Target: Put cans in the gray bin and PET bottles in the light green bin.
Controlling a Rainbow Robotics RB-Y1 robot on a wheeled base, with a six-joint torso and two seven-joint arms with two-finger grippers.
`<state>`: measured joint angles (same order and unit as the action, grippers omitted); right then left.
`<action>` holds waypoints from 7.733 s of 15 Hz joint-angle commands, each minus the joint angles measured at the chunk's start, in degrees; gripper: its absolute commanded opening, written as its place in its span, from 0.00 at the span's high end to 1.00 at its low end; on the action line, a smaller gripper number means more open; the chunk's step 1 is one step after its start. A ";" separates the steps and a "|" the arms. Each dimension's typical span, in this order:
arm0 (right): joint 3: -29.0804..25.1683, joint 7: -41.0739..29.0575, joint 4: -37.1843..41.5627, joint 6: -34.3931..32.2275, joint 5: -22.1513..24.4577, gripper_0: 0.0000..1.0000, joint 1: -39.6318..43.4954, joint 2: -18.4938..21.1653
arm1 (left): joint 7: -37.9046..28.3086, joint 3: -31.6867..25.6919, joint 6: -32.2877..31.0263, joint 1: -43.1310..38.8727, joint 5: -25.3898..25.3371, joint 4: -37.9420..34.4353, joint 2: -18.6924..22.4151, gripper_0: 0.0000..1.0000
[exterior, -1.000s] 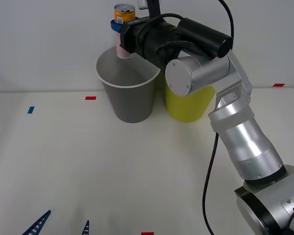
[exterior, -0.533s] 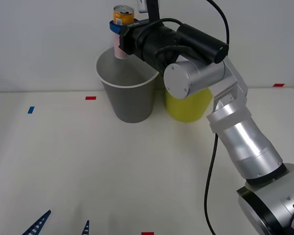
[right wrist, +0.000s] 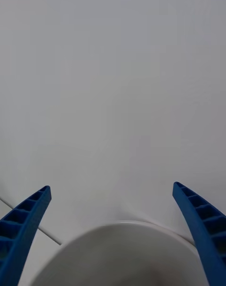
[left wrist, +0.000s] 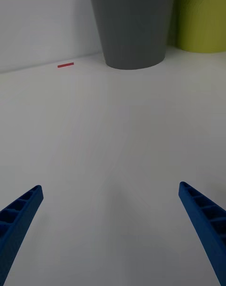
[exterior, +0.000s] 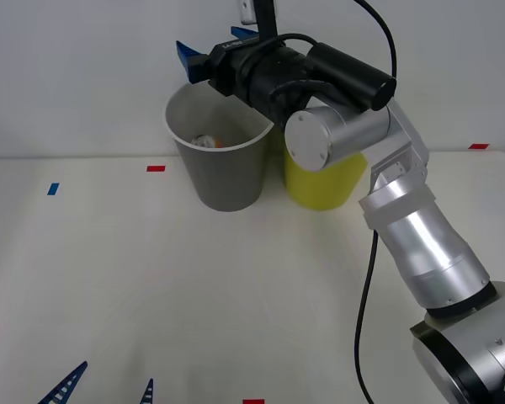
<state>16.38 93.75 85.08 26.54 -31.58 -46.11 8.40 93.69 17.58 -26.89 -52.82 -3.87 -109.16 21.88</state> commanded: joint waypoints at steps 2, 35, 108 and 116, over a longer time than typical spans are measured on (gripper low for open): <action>0.06 4.95 12.21 0.09 -0.32 0.00 7.00 1.71 | 0.00 0.00 0.00 0.00 0.00 0.00 0.00 0.00; 0.93 -1.03 44.56 -20.47 16.73 0.00 72.91 10.32 | 0.00 0.00 0.00 0.00 0.00 0.00 0.00 0.00; -3.37 -10.79 27.24 -51.67 31.23 0.00 100.95 16.73 | 0.00 0.00 0.00 0.00 0.00 0.00 0.00 0.00; -3.37 -10.79 27.24 -51.67 31.23 0.00 100.95 16.73 | 0.00 0.00 0.00 0.00 0.00 0.00 0.00 0.00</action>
<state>13.01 82.97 112.32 -25.14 -0.35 54.85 25.14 93.69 17.58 -26.89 -52.82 -3.86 -109.16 21.88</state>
